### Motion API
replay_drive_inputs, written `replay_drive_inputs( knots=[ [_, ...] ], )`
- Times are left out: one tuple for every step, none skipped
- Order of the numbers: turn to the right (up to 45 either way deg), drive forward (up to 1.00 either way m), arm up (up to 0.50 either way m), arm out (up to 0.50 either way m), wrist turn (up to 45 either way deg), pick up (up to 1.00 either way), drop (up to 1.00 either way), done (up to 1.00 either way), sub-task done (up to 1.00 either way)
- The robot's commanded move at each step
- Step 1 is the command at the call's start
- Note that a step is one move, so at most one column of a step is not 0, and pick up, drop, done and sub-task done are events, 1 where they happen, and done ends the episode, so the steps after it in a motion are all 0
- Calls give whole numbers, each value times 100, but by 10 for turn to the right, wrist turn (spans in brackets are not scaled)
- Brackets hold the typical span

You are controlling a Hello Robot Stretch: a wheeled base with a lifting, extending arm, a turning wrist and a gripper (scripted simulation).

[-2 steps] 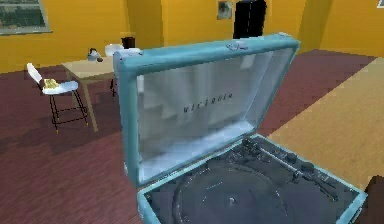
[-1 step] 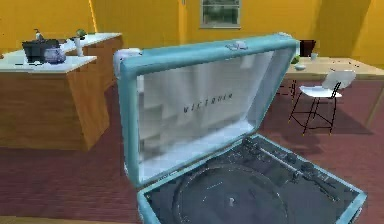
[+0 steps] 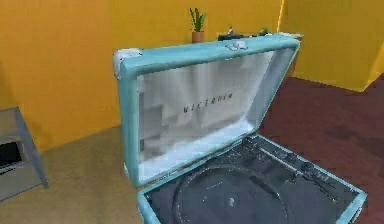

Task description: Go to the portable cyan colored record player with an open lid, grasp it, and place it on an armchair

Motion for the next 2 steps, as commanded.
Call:
replay_drive_inputs(
  knots=[
    [-390, 0, 0, 0, 0, 0, 0, 0, 0],
    [0, 15, 0, 0, 0, 0, 0, 0, 0]
  ],
)
